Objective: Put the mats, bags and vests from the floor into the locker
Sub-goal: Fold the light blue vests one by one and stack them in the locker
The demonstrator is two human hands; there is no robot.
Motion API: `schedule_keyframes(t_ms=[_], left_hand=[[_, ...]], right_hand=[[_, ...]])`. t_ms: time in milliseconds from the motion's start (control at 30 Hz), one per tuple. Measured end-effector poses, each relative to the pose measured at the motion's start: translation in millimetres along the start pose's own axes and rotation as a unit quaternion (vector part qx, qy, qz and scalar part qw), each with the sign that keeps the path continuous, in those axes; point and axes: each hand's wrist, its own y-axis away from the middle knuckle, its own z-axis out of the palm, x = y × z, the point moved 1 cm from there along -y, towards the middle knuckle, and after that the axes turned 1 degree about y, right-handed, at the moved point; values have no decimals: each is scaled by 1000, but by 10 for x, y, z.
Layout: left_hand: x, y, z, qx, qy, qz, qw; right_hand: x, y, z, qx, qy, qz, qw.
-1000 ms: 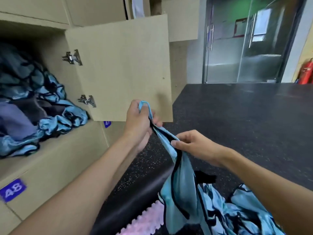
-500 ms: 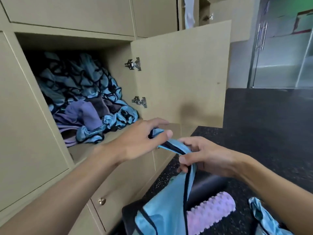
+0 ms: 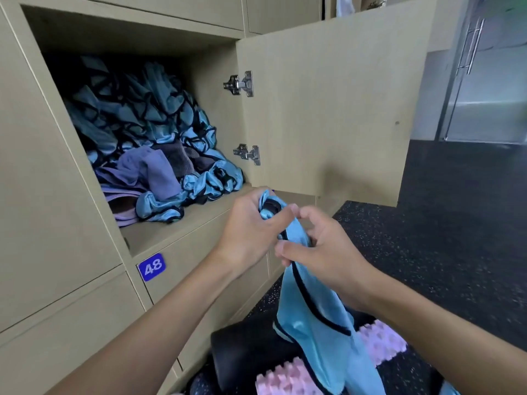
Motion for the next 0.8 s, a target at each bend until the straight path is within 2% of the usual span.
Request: schedule_keyframes(t_ms=[67, 167, 300, 367, 467, 567, 700, 800], left_hand=[[-13, -21, -47, 55, -25, 27, 998], [-59, -92, -220, 142, -74, 52, 986], [-180, -142, -441, 204, -136, 41, 969], [-195, -106, -454, 201, -129, 32, 971], [-69, -4, -371, 151, -69, 54, 985], [34, 63, -289, 71, -34, 51, 996], [38, 140, -217, -105, -49, -64, 991], [22, 172, -184, -136, -56, -44, 988]], right_hand=[[13, -3, -9, -30, 37, 36, 998], [49, 20, -84, -63, 101, 36, 992], [50, 49, -79, -58, 54, 46, 996], [38, 53, -17, -32, 37, 8, 999], [15, 46, 43, 12, 63, -78, 995], [-40, 59, 72, 12, 75, -112, 991], [-58, 86, 83, 5, 78, -115, 990], [10, 46, 35, 40, 118, -90, 988]])
